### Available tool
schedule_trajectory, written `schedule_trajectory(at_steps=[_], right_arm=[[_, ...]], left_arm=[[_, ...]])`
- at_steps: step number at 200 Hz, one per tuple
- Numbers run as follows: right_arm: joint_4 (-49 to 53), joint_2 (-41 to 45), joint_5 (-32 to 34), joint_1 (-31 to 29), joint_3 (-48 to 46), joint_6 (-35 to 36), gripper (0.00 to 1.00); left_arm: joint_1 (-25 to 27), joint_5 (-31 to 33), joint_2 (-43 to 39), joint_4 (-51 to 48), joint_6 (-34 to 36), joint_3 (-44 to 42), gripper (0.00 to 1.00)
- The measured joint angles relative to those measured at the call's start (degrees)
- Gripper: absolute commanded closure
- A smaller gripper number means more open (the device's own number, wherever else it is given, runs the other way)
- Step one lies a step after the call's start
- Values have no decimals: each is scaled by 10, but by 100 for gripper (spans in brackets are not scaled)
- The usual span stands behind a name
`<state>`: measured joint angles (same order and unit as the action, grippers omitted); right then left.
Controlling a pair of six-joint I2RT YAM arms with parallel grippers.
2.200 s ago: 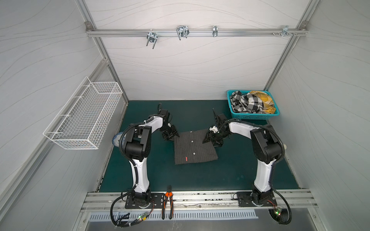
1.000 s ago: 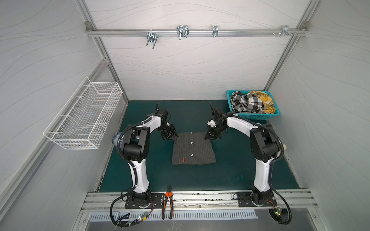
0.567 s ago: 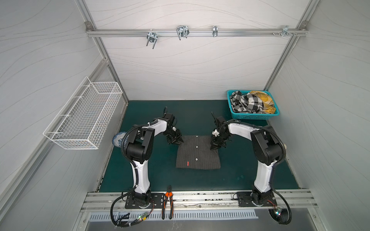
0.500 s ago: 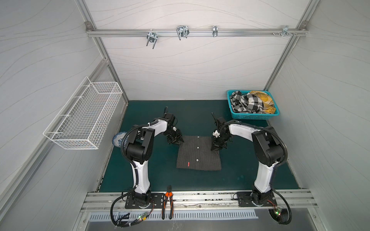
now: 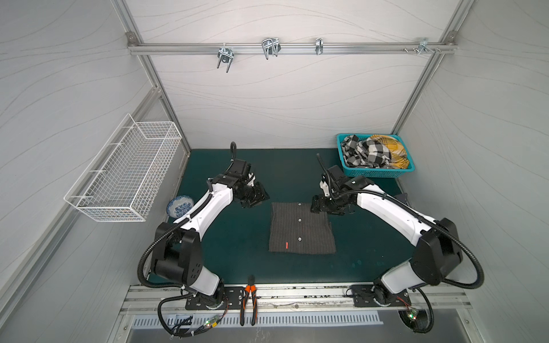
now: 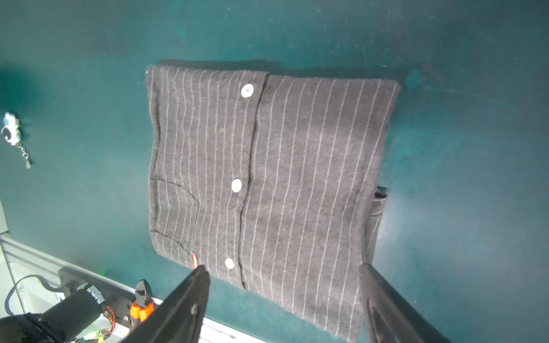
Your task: Fold and stack the long sleeve shirts
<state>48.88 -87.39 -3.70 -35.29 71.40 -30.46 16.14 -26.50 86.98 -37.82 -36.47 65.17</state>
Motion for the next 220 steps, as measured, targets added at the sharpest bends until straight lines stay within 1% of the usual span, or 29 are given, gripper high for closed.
schedule_trajectory(at_steps=[11, 25, 33, 50, 73, 96, 118, 138, 157, 187, 200, 220], right_arm=[[1, -6, 3, 0, -1, -4, 29], [-1, -20, 0, 1, -2, -13, 42], [-4, -31, -3, 2, -6, -16, 47], [-13, -52, -14, 2, -29, -26, 54], [-32, -65, -27, 2, -84, -37, 57], [-40, -82, -29, 5, -119, -47, 62], [-56, -92, -29, 13, -133, -51, 63], [-65, -88, -35, 22, -142, -50, 60], [-69, -77, -37, 26, -150, -46, 57], [-58, -44, -29, 27, -151, -41, 51], [-51, -13, -27, 26, -151, -40, 49], [-41, 46, -24, 24, -150, -38, 47]], left_arm=[[10, -10, 7, 10, -13, -27, 63], [30, -22, 33, 21, -28, -49, 64], [38, -28, 49, 28, -34, -55, 65], [51, -42, 82, 50, -48, -58, 69], [54, -53, 114, 83, -59, -60, 70], [54, -54, 126, 96, -60, -67, 69], [54, -52, 130, 90, -53, -68, 65], [53, -41, 123, 73, -39, -68, 59], [53, -16, 85, 40, -22, -68, 59], [46, 38, -33, -16, 10, -68, 61], [31, 49, -91, -24, 18, -81, 59], [0, 45, -174, -39, 20, -122, 57]])
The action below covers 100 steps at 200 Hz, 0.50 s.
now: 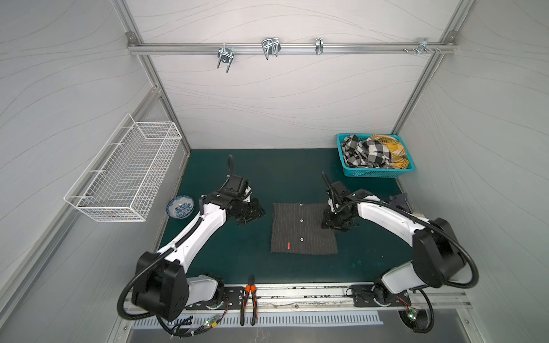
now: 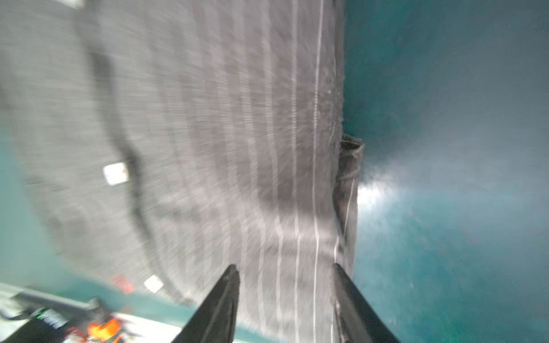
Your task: Fold and stack the long sleeve shirts
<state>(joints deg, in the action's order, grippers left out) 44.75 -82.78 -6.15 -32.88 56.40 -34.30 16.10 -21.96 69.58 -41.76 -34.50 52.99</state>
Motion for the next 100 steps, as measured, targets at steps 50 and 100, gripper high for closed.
schedule_trajectory(at_steps=[50, 100], right_arm=[[5, 70, -6, -5, -17, -13, 56], [-9, 76, -24, -24, -64, -39, 68]], left_arm=[[-38, -52, -57, -30, -20, -81, 45], [-48, -64, -143, 24, -83, -153, 40]])
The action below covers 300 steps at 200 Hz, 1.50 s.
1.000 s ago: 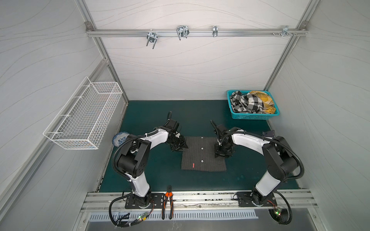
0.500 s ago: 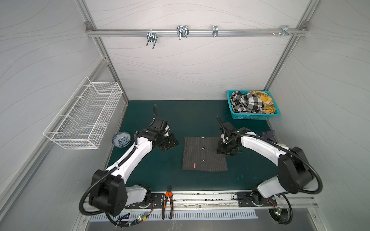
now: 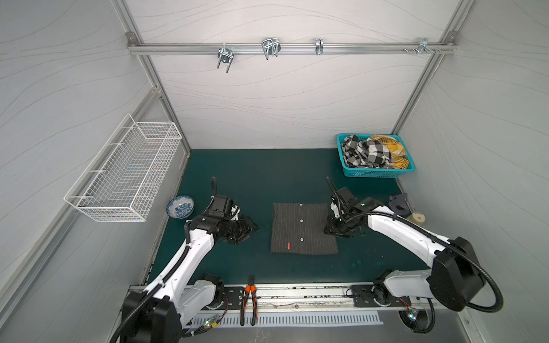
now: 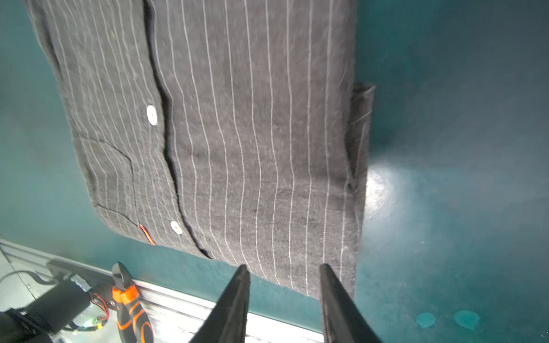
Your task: Fold and stack the long sleeve shirts
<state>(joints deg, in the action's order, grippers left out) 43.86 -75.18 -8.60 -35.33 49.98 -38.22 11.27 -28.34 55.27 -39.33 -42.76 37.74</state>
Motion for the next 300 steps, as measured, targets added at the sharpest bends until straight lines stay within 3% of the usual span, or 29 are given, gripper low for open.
schedule_trajectory(at_steps=[22, 50, 78, 143, 154, 166, 239, 300], right_arm=[[-10, 4, -13, -1, -13, -10, 74], [-27, 4, -23, -1, -20, -15, 74], [-46, 3, -31, -1, -24, -20, 74], [-85, -43, -41, 10, -43, -23, 75], [-88, -52, -41, 16, -47, -23, 76], [-92, -64, -42, 24, -52, -23, 76], [-130, -94, -76, 63, -78, -16, 77], [-133, -105, -112, 86, -80, -3, 78]], left_arm=[[0, 2, -30, 26, -20, -19, 39], [-1, -26, 42, 31, -19, -17, 42], [-1, -50, 97, 46, -26, -25, 33], [10, -80, 193, 150, -64, -27, 26], [19, -81, 215, 170, -73, -27, 17], [32, -78, 238, 189, -79, -26, 14], [90, -89, 328, 282, -111, 2, 19], [96, -147, 389, 397, -150, -1, 23]])
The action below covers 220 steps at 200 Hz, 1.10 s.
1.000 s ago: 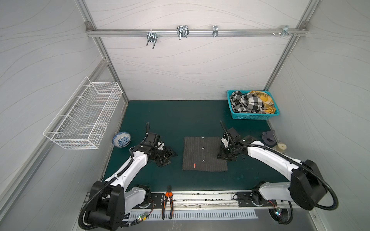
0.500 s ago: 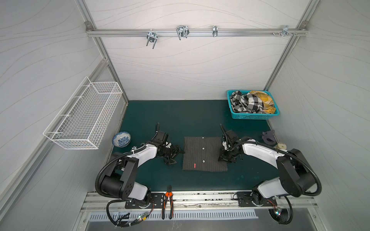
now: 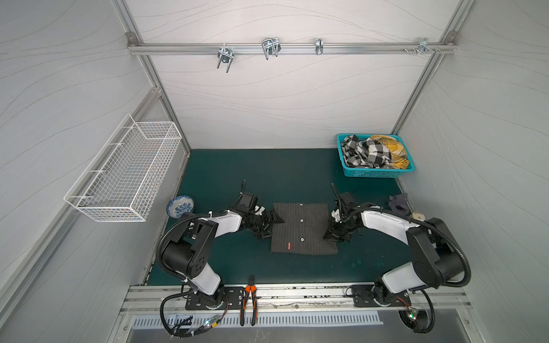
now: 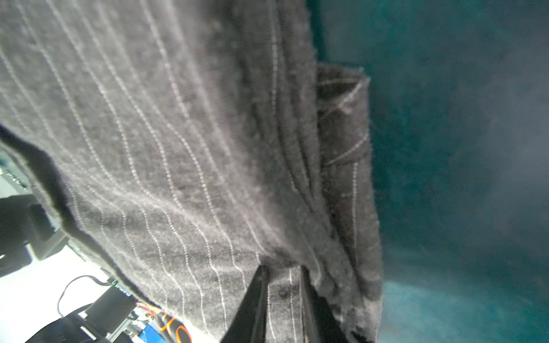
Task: Fold and stack the long sleeve shirts
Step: 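Grasp the shirt's side edges and fold them inward with both grippers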
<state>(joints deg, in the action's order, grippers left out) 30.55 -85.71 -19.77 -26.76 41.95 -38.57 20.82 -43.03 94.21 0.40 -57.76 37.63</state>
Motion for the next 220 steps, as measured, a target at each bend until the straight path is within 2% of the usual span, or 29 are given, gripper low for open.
schedule_trajectory(at_steps=[26, 90, 115, 178, 204, 220], right_arm=[[-1, -3, -9, 5, -1, 7, 78], [3, -19, -27, 10, 9, 11, 78], [8, -22, -28, 10, 14, 11, 78], [10, -23, -28, 10, 16, 15, 77], [10, -21, -28, 9, 16, 16, 74], [10, -16, -25, 6, 16, 21, 68]], left_arm=[[7, -29, 32, 67, -14, 0, 26], [19, -54, 81, 186, -30, -2, 44], [23, -52, 91, 210, -30, -2, 48], [26, -49, 115, 248, -27, -1, 67], [28, -39, 123, 266, -31, -2, 77], [29, -33, 127, 274, -33, -3, 81]])
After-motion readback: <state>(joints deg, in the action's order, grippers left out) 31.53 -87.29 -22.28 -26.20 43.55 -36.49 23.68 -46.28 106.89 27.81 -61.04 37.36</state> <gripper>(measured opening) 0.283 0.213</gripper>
